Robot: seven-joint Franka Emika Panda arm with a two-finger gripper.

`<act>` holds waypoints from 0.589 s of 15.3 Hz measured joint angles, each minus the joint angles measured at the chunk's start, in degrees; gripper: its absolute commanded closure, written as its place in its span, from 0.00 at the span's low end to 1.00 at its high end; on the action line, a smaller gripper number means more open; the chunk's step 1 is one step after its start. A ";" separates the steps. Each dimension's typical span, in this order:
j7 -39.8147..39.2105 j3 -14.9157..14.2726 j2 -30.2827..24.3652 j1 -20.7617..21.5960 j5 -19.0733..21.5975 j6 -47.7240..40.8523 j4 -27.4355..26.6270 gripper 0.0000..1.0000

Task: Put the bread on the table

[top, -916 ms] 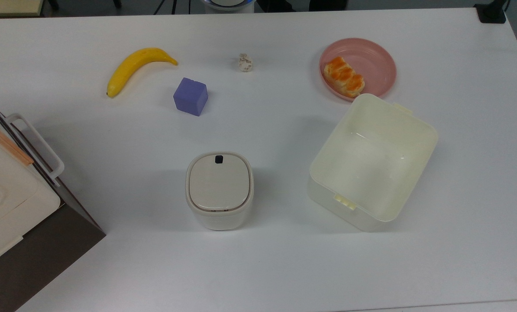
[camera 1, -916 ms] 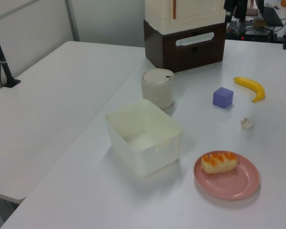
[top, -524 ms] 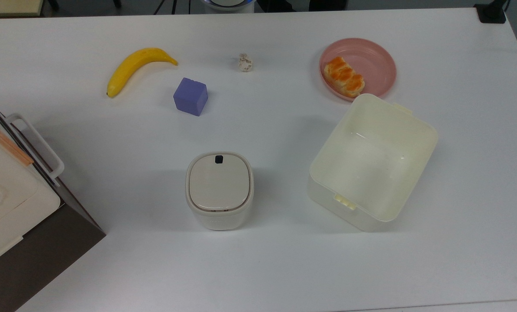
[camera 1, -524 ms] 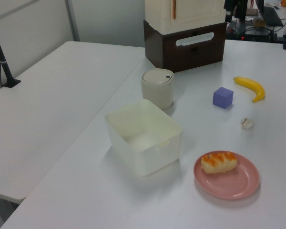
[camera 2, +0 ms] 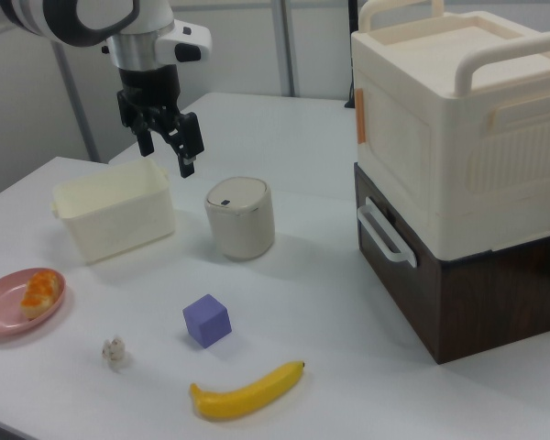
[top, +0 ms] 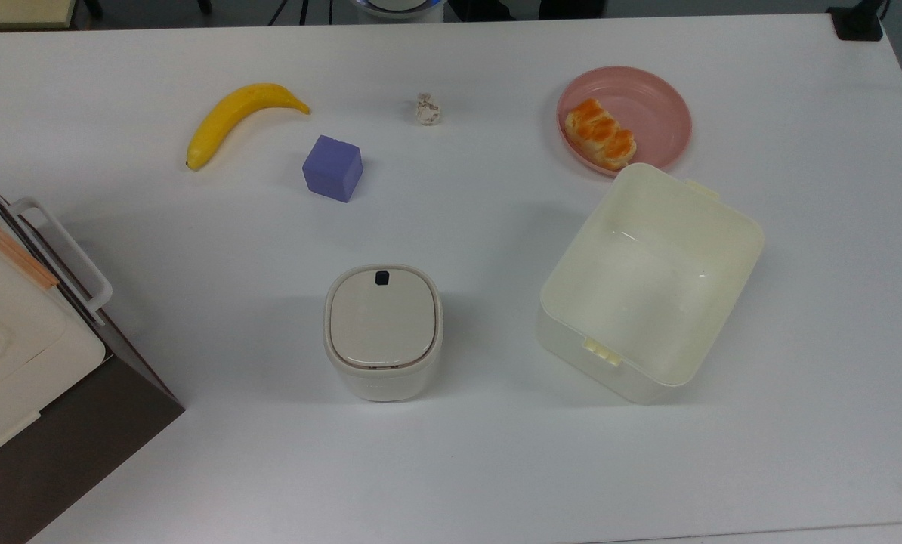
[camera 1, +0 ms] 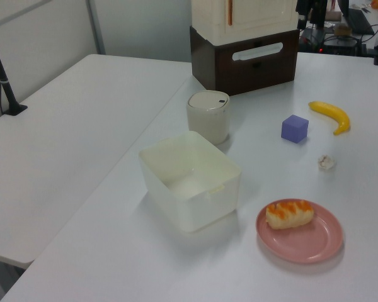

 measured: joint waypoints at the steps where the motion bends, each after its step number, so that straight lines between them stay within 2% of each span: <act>1: 0.00 0.02 0.02 0.07 0.00 0.00 0.00 0.00; 9: -1.06 0.05 0.14 0.16 -0.02 0.00 0.01 0.00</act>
